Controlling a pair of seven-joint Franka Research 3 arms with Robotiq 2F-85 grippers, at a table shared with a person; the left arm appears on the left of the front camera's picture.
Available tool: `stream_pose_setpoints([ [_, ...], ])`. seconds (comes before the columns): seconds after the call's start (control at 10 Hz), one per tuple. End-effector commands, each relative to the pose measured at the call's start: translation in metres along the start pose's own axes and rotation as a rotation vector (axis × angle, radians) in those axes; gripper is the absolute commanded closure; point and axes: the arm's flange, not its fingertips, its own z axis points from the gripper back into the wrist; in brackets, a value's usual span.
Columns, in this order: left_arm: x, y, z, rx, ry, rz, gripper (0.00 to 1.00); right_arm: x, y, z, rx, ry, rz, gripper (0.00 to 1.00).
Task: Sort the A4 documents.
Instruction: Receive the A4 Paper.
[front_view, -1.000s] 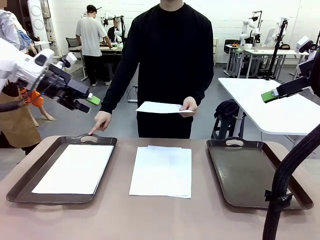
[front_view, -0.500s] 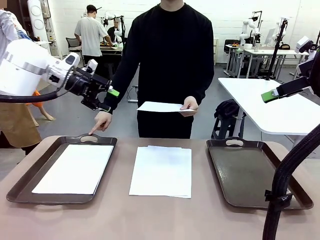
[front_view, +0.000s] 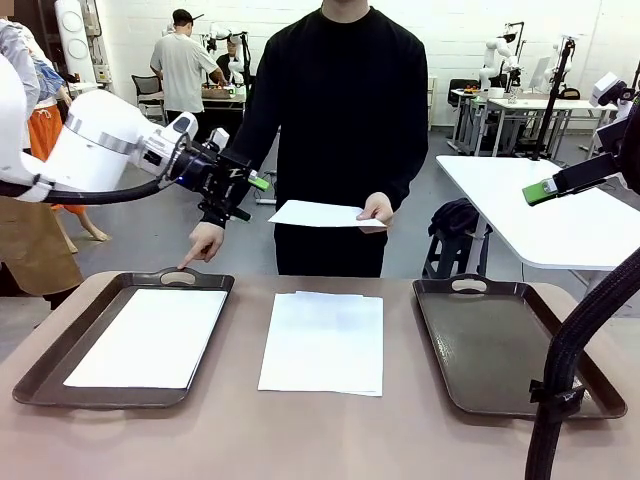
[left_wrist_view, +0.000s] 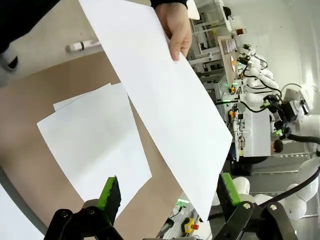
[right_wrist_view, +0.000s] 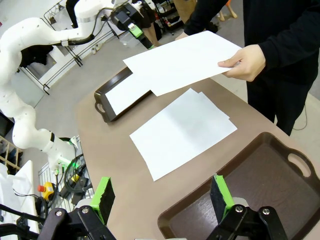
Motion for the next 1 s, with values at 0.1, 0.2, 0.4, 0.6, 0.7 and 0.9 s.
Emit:
stream_pose_setpoints([
  [0.1,0.028,0.015,-0.026,-0.042,0.041,0.123,0.0,0.0,0.001,-0.001,0.008,-0.004,0.001,0.0],
  [0.2,0.031,0.02,-0.035,-0.081,0.038,0.152,0.0,0.0,0.001,-0.001,0.008,-0.004,0.001,0.0],
  [0.4,0.038,0.027,-0.046,-0.143,0.025,0.201,0.0,0.0,0.001,-0.001,0.008,-0.004,0.001,0.0],
  [0.6,0.046,0.034,-0.052,-0.179,0.023,0.243,0.0,0.0,0.001,-0.001,0.008,-0.004,0.001,0.0],
  [0.7,0.05,0.036,-0.055,-0.187,0.024,0.256,0.0,0.0,0.001,-0.001,0.008,-0.004,0.001,0.0],
  [0.9,0.059,0.042,-0.061,-0.198,0.025,0.298,0.0,0.0,0.001,-0.001,0.008,-0.004,0.001,0.0],
])
